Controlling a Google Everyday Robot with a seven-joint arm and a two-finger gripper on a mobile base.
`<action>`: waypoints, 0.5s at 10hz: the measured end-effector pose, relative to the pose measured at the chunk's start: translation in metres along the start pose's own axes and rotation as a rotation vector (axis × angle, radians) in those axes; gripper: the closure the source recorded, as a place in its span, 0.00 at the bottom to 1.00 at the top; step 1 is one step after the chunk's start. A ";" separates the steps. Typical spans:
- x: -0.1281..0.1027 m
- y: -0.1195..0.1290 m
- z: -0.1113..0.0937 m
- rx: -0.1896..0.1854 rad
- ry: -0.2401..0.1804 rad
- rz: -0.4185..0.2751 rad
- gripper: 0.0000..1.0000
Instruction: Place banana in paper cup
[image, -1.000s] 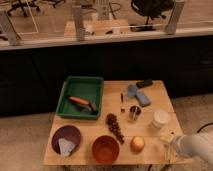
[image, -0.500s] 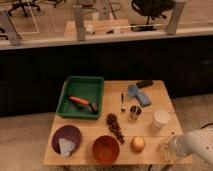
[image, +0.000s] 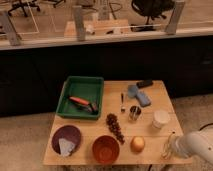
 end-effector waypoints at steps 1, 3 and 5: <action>0.001 0.001 -0.007 0.032 -0.028 0.014 1.00; 0.008 0.009 -0.043 0.171 -0.197 0.080 1.00; 0.025 0.019 -0.088 0.319 -0.289 0.161 1.00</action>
